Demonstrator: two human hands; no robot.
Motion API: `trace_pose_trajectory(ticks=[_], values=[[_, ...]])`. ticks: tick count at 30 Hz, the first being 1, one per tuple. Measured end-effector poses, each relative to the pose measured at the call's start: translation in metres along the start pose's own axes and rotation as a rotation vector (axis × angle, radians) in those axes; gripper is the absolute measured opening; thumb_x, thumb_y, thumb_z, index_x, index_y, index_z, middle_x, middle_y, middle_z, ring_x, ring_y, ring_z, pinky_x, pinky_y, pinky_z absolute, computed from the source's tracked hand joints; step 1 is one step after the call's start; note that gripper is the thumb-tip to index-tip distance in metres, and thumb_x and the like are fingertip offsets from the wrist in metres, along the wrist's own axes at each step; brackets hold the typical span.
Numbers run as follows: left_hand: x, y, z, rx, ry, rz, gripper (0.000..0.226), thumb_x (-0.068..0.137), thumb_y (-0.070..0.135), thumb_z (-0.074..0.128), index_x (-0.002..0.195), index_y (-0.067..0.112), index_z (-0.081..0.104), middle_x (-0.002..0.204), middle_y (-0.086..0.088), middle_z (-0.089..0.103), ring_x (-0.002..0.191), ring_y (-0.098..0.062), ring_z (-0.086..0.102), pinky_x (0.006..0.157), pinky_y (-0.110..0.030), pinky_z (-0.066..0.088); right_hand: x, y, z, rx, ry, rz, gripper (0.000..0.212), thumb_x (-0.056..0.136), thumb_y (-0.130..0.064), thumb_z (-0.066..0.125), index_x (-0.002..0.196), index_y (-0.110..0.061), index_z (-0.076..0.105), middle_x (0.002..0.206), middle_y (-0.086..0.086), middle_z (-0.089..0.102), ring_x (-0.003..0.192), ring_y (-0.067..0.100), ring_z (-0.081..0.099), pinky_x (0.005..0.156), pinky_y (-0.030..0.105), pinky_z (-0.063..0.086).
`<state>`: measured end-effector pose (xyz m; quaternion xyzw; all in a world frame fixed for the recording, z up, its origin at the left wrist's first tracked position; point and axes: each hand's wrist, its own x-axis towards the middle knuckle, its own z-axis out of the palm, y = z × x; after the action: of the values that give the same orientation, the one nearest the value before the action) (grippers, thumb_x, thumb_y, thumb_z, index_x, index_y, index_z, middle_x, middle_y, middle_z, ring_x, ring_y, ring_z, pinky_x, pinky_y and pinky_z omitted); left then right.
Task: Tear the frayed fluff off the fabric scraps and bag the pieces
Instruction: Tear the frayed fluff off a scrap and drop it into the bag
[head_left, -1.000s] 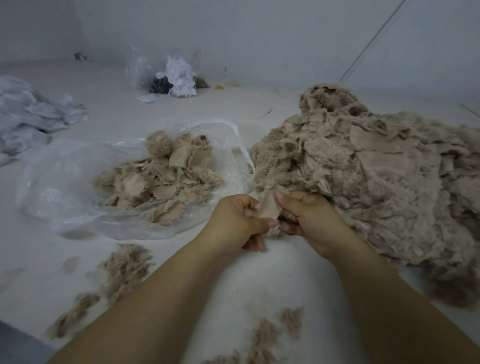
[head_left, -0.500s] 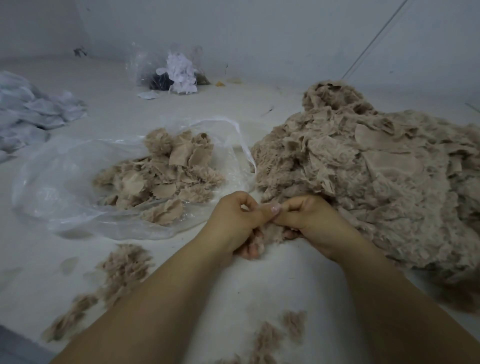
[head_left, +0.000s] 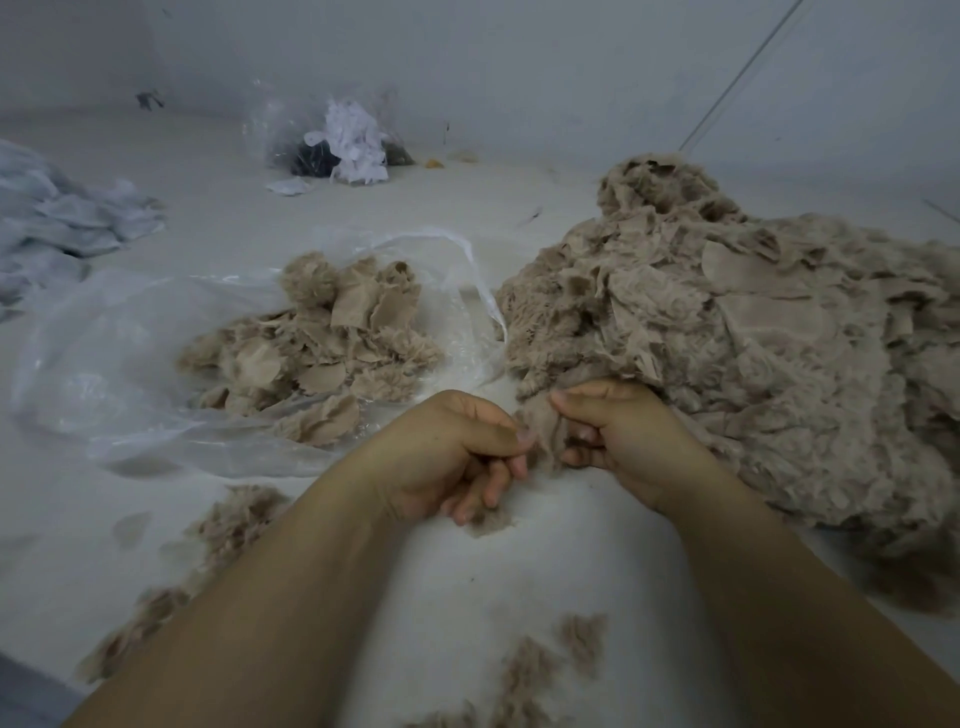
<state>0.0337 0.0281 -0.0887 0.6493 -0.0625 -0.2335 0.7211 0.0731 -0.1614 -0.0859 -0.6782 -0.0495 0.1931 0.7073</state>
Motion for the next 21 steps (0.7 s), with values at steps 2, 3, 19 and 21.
trace_pose_trajectory(ticks=[2,3,19,21], values=[[0.0,0.001,0.003,0.0,0.068,0.002,0.029,0.077,0.026,0.077,0.074,0.0,0.064,0.051,-0.015,0.056,0.027,-0.019,0.046,0.03,-0.015,0.03,0.0,0.001,0.0,0.029,0.01,-0.006,0.02,0.096,-0.018,0.057,0.092,0.0,0.065,0.046,-0.007,0.037,0.048,0.007,0.044,0.052,0.02,0.051],[0.003,0.0,0.005,0.009,0.138,0.013,0.037,0.073,0.033,0.079,0.079,0.001,0.061,0.054,-0.015,0.057,0.028,-0.02,0.047,0.03,-0.016,0.03,0.0,0.001,0.0,0.016,0.006,-0.012,0.021,0.096,-0.02,0.057,0.09,-0.001,0.065,0.046,-0.007,0.037,0.047,0.007,0.044,0.053,0.02,0.05],[0.007,-0.004,0.008,-0.083,0.312,0.109,0.035,0.098,0.017,0.057,0.066,0.002,0.06,0.042,-0.01,0.046,0.022,-0.015,0.032,0.03,-0.011,0.021,0.002,0.003,-0.002,-0.137,-0.081,-0.031,0.021,0.092,-0.028,0.064,0.081,-0.014,0.075,0.06,-0.012,0.064,0.056,-0.003,0.057,0.052,0.016,0.049],[0.007,-0.004,0.009,-0.113,0.324,0.13,0.034,0.098,0.017,0.055,0.068,0.003,0.059,0.042,-0.009,0.044,0.023,-0.014,0.031,0.03,-0.011,0.02,0.002,0.003,-0.001,-0.152,-0.057,-0.036,0.025,0.098,-0.026,0.057,0.081,-0.014,0.071,0.049,-0.015,0.05,0.048,-0.003,0.049,0.051,0.017,0.048]])
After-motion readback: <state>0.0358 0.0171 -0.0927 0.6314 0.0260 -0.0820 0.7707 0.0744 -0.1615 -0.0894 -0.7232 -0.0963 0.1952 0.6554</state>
